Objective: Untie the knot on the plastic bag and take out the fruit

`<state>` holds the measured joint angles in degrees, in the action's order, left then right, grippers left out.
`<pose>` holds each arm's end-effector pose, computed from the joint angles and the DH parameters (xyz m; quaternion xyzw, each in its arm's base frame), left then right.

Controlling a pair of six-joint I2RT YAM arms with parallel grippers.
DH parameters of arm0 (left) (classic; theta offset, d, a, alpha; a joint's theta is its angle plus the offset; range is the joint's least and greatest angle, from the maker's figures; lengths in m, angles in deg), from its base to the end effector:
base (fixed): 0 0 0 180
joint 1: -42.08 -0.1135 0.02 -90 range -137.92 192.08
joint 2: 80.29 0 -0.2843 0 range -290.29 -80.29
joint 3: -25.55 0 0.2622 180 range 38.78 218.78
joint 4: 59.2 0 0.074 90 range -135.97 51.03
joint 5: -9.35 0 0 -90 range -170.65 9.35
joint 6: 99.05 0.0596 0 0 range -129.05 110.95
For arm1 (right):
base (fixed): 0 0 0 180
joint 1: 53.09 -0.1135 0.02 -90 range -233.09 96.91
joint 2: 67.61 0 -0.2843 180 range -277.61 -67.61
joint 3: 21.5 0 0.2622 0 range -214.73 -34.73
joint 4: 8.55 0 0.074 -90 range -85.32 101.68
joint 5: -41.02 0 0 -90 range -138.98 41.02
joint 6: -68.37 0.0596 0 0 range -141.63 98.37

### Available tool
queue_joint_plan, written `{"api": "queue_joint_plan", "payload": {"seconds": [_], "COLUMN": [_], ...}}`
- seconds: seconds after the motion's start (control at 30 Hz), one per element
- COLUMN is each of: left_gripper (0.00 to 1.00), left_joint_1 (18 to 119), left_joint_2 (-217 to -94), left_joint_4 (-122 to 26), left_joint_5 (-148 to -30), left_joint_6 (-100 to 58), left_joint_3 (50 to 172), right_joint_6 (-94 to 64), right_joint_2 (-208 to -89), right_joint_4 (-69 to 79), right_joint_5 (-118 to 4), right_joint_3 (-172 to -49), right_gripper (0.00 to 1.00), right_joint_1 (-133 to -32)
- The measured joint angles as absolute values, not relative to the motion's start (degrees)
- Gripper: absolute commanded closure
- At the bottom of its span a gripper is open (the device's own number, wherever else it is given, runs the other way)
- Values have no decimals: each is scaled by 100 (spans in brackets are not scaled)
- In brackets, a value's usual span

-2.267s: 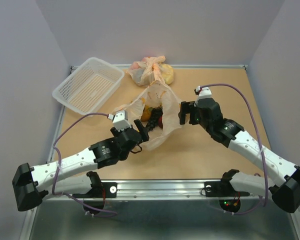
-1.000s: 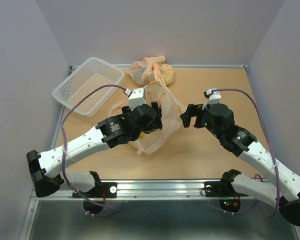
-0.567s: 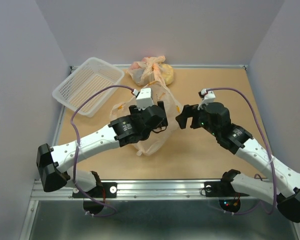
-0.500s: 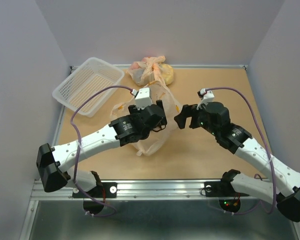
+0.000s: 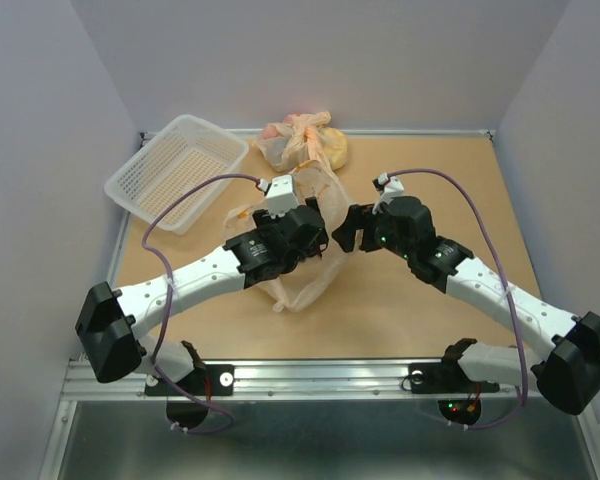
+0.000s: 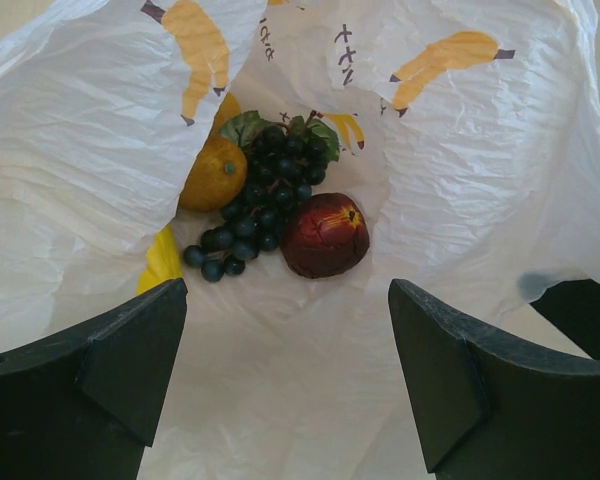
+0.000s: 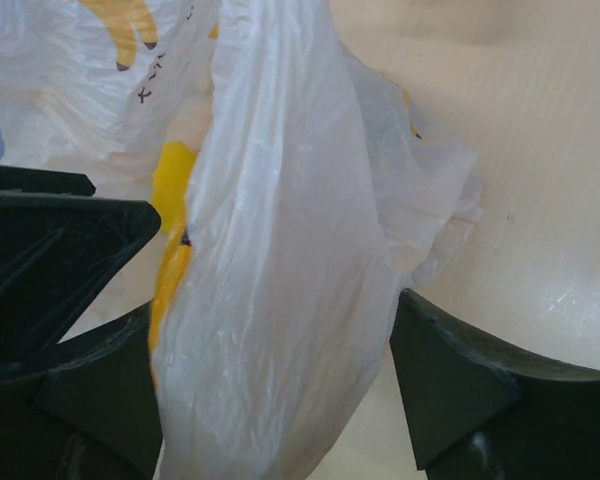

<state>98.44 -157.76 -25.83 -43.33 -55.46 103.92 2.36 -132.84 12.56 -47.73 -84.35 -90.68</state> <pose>0.2090 -0.2488 0.3300 -0.0814 0.8407 -0.1812 0.5037 0.2269 0.1731 0.3075 -0.0931 0.8310 0.2729 0.4757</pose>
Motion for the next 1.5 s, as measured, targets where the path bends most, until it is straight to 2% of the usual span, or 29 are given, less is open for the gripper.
{"api": "queue_joint_plan", "payload": {"seconds": [0.03,0.07,0.1,0.13,0.23,0.8,1.3,1.5], "left_gripper": [7,7,7,7,6,7,8,5], "left_joint_1": [9844,9842,9842,9829,9811,9457,9416,8930], "left_joint_2": [-15800,-15822,-15831,-15848,-15879,-15995,-17429,-17818], "left_joint_4": [-2635,-2712,-2736,-2771,-2882,-3343,-3903,-3824], "left_joint_5": [-4340,-4346,-4355,-4357,-4375,-4108,-3710,-3496], "left_joint_6": [-5520,-5490,-5468,-5420,-5286,-4755,-5203,-5411], "left_joint_3": [10377,10340,10318,10285,10226,9723,10112,10152], "right_joint_6": [238,256,278,256,273,-63,-133,-138], "right_joint_2": [-13339,-13378,-13383,-13385,-13354,-12891,-13077,-13109], "right_joint_4": [1221,1127,1100,1074,1009,921,897,897], "right_joint_5": [-4770,-4738,-4724,-4700,-4593,-3959,-4097,-4156], "right_joint_3": [-8424,-8376,-8343,-8309,-8186,-7782,-7782,-7782], "right_gripper": [29,45,54,75,100,100,99,100], "right_joint_1": [-9068,-9068,-9068,-9068,-9068,-9068,-9068,-9068]}}
